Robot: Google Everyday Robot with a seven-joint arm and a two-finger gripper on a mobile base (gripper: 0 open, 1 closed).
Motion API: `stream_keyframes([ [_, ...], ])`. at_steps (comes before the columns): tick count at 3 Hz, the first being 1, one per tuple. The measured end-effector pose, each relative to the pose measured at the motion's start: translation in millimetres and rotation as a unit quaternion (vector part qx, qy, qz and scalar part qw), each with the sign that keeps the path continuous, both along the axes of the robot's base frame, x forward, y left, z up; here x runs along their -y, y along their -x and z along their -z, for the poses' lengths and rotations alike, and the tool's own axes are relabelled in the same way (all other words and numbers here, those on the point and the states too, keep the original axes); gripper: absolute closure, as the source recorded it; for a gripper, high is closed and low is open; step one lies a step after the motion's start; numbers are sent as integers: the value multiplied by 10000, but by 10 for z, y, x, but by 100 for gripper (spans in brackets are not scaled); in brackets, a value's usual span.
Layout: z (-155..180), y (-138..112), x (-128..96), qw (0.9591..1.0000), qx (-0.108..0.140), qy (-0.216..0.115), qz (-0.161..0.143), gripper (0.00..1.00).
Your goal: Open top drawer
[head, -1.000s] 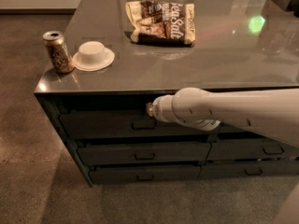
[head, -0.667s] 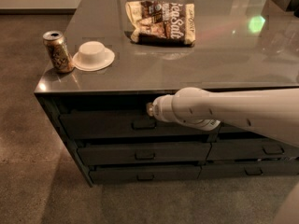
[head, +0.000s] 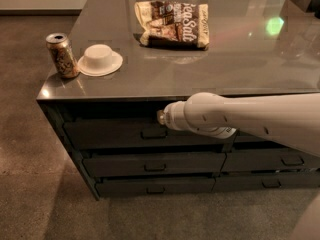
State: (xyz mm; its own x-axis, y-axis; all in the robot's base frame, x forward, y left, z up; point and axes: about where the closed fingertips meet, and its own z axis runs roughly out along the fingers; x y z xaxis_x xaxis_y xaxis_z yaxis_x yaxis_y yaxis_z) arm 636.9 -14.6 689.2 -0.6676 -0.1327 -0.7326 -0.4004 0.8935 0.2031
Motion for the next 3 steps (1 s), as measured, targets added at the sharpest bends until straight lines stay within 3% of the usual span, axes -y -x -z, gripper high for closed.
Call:
stream_keyframes([
  [3,-20,68,14,9993,-10,251,-280,100],
])
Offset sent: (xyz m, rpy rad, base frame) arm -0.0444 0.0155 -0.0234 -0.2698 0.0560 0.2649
